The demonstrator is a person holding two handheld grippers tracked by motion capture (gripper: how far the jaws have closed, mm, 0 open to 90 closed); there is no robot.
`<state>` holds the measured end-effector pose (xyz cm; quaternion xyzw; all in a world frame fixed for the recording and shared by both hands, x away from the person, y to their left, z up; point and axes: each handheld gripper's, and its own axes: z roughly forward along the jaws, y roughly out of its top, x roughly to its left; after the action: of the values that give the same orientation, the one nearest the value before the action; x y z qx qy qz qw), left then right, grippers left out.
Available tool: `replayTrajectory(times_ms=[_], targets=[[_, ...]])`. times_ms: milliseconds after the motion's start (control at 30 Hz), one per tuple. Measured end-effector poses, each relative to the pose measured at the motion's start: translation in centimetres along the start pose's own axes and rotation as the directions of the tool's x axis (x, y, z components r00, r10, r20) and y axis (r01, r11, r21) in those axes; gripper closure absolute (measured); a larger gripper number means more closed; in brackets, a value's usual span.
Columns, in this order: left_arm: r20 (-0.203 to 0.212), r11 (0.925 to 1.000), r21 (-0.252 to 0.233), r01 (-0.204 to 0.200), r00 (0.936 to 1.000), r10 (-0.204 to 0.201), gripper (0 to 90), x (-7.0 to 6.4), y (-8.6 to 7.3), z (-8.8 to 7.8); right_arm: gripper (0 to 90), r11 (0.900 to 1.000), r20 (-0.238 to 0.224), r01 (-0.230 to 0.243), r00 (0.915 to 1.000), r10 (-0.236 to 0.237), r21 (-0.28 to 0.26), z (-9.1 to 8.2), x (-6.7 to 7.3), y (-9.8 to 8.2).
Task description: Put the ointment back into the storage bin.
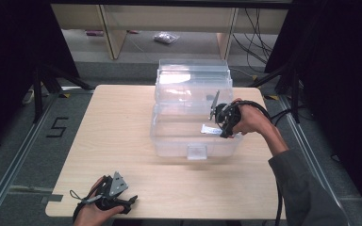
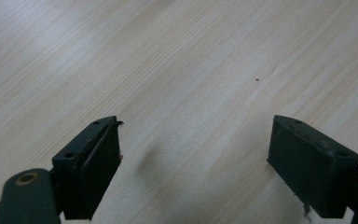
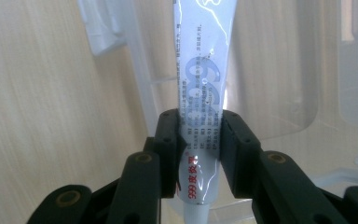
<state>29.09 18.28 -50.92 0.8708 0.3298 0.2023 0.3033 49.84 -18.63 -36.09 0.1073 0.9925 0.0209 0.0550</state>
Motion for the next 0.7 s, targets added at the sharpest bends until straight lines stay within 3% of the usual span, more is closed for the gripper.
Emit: replayTrajectory(times_ms=[67,133,200,233,267,400,533,567,700], targets=[[0.000,1.0000,0.000,0.001,1.0000,-0.001,16.3,0.0,0.0,0.0,70.3,1.000,-0.006,-0.011,0.9999,0.011,0.007,0.2,-0.1,0.0],[0.001,1.0000,0.002,-0.001,1.0000,0.001,16.3,0.0,0.0,0.0,70.3,1.000,-0.013,0.011,0.9999,-0.011,0.001,0.6,-0.4,0.0],[0.002,1.0000,0.000,0.000,1.0000,0.000,16.3,0.0,0.0,0.0,70.3,1.000,-0.015,-0.007,0.9999,0.007,0.004,0.8,-0.5,0.0],[0.002,1.0000,0.000,0.002,1.0000,-0.002,16.3,0.0,0.0,0.0,70.3,1.000,-0.021,0.019,0.9996,-0.019,0.001,1.1,-0.7,-0.1],[0.002,1.0000,0.000,0.002,1.0000,-0.002,16.3,0.0,0.0,0.0,70.3,1.000,-0.024,-0.003,0.9997,0.004,0.007,1.2,-0.7,-0.1],[0.010,1.0000,0.009,-0.004,0.9999,0.003,16.3,0.1,0.0,0.0,70.3,1.000,-0.040,0.025,0.9989,-0.024,0.013,2.0,-1.0,-0.1],[0.012,1.0000,0.009,0.000,0.9999,0.000,16.3,0.1,0.0,0.0,70.3,0.999,-0.039,0.003,0.9992,-0.002,0.035,2.5,-1.1,-0.1],[0.012,1.0000,0.009,0.000,0.9999,0.000,16.3,0.1,0.0,0.0,70.3,0.999,-0.044,0.029,0.9986,-0.028,0.019,2.8,-1.3,-0.1],[0.013,1.0000,0.009,-0.002,0.9999,0.002,16.3,0.1,0.0,0.0,70.3,0.999,-0.051,0.005,0.9987,-0.003,0.048,3.0,-1.4,-0.1]])
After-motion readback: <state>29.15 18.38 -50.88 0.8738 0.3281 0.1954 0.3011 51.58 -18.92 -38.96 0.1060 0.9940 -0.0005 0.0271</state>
